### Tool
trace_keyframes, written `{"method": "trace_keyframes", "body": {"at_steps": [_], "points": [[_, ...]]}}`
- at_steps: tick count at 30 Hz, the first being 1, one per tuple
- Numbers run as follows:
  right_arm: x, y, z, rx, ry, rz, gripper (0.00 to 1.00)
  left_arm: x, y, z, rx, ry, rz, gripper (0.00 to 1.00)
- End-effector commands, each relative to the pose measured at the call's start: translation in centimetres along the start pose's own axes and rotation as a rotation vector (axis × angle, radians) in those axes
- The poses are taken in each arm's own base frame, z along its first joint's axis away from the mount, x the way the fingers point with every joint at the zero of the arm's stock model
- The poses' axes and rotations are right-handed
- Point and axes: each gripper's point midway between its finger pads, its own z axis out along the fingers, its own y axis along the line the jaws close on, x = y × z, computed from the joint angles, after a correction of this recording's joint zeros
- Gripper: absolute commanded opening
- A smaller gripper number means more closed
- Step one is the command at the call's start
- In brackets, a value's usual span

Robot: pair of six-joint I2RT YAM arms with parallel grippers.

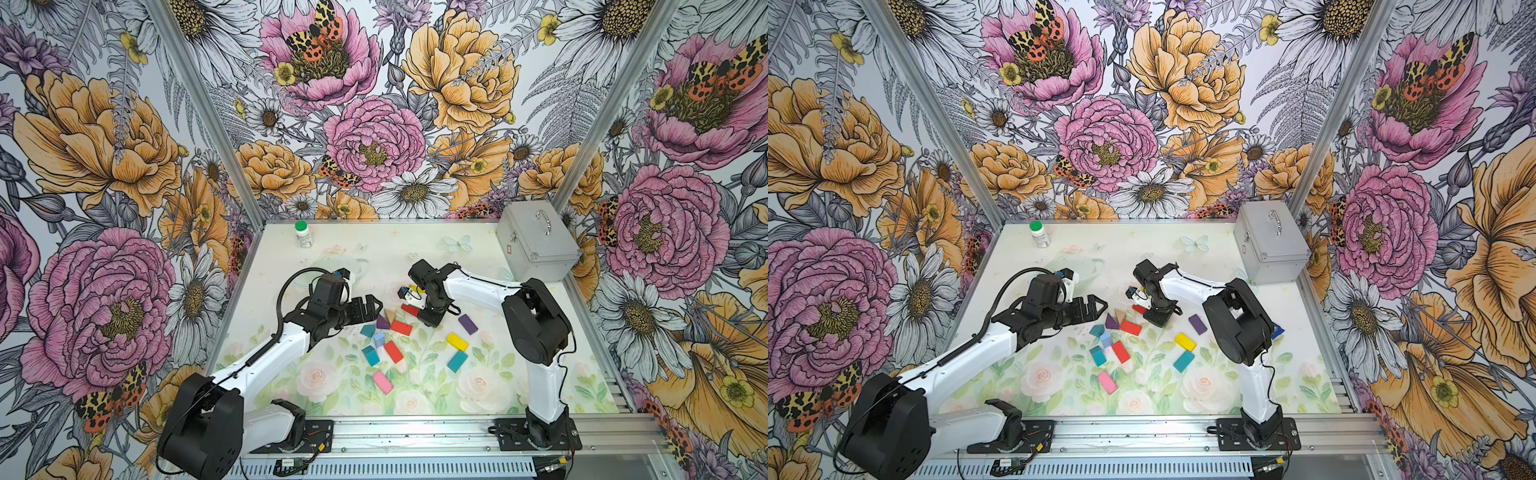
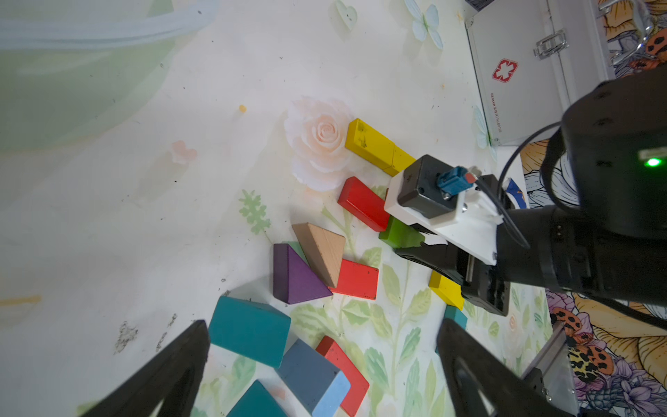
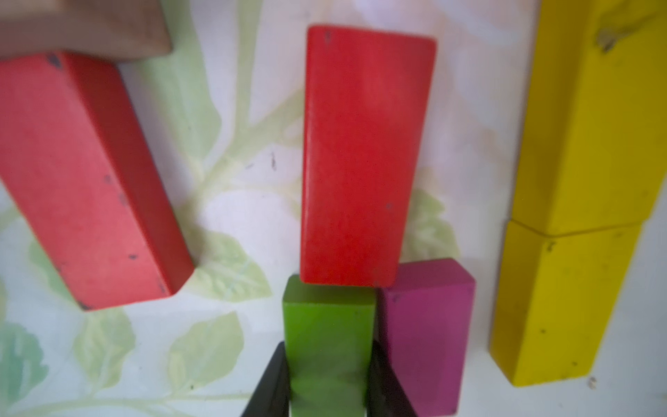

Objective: Assemble a piece of candy with building blocks
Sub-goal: Assemble the building blocks at the center of the board.

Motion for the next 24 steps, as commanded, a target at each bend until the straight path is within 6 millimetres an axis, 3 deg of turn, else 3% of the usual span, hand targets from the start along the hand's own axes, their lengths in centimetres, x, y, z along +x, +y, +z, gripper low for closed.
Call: {"method": "trace_keyframes", "body": {"at_steps": [1, 4, 7, 12, 18, 24], "points": [[-0.4, -0.6, 1.2, 0.0, 0.011, -0.022, 0.14, -1.4, -1.5, -0.5, 0.051, -0.032, 0.031, 0.99], [-0.4, -0.9, 1.1, 0.005, 0.014, -0.022, 0.17, -1.5, -1.6, -0.5, 0.054, -0.033, 0.03, 0.99], [-0.4, -0.8, 0.4, 0.01, 0.003, -0.016, 0.25, -1.5, -1.7, -0.6, 0.055, -0.036, 0.031, 0.99], [-1.0, -0.5, -2.0, 0.032, -0.05, -0.014, 0.35, -1.6, -1.8, -0.6, 0.057, -0.036, 0.031, 0.99], [-3.3, -0.4, -5.1, 0.057, -0.144, -0.03, 0.43, -1.6, -1.8, -0.7, 0.058, -0.038, 0.031, 0.99], [-6.2, -0.6, -4.5, 0.035, -0.172, -0.053, 0.45, -1.4, -1.8, -1.2, 0.061, -0.05, 0.033, 0.99]]}}
